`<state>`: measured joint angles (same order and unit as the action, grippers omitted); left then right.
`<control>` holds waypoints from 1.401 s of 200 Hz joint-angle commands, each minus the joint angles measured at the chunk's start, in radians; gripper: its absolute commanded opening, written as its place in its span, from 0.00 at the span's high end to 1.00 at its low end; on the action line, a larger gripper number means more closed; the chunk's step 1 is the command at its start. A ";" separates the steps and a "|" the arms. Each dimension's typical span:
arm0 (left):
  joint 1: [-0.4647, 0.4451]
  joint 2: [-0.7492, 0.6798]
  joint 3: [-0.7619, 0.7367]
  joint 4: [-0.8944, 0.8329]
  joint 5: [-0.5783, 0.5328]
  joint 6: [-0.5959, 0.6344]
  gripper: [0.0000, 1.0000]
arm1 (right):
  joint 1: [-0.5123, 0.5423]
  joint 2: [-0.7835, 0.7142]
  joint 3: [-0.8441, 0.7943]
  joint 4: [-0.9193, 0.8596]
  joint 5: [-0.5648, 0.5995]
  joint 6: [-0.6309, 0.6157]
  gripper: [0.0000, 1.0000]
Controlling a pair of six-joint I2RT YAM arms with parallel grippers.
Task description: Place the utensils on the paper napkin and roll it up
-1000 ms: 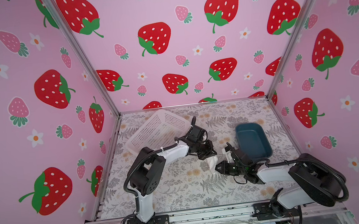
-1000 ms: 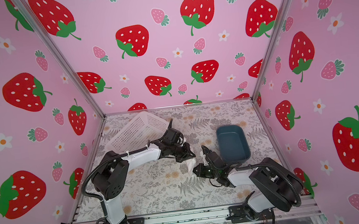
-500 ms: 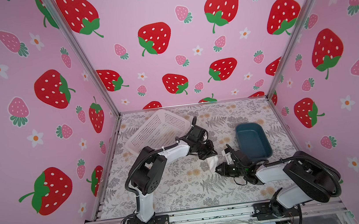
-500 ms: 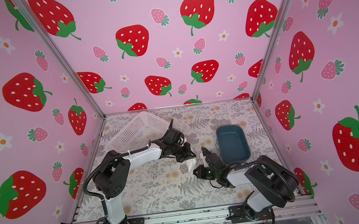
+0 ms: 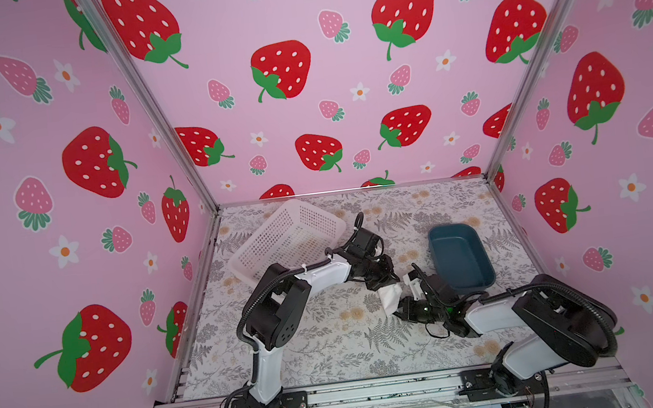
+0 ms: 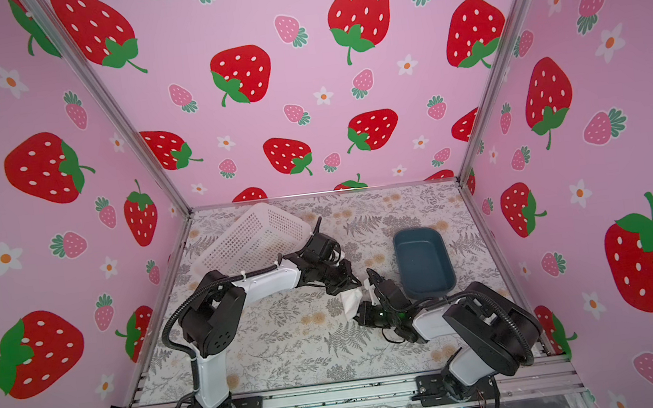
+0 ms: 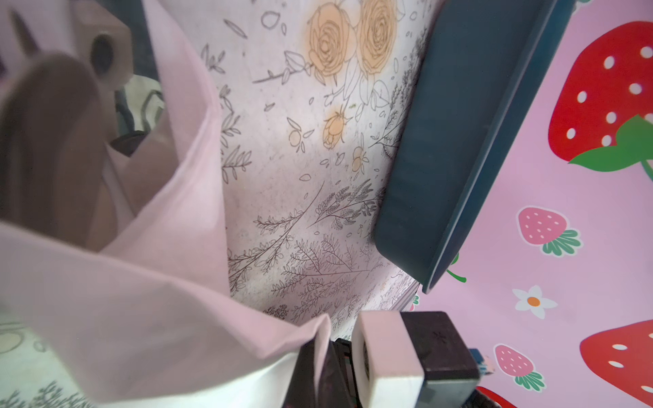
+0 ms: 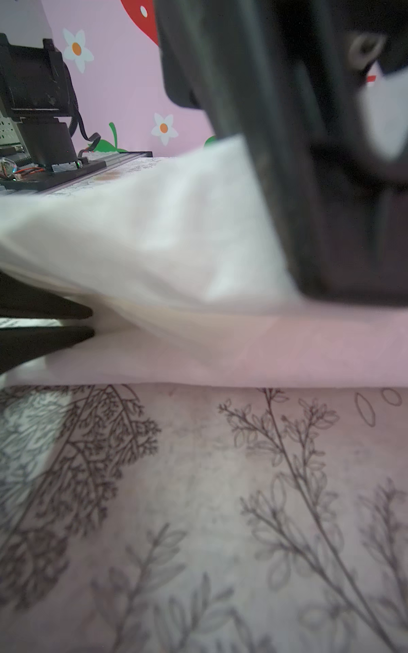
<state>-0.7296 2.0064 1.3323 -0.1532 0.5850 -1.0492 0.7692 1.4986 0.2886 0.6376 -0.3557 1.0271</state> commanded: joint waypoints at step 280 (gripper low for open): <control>-0.005 0.048 0.077 -0.015 -0.004 0.008 0.95 | -0.032 -0.043 0.080 -0.157 0.082 -0.057 0.32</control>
<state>-0.7307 2.0377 1.3678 -0.1600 0.5766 -1.0439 0.7410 1.4227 0.3588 0.4946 -0.2836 0.9867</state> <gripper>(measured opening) 0.046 0.695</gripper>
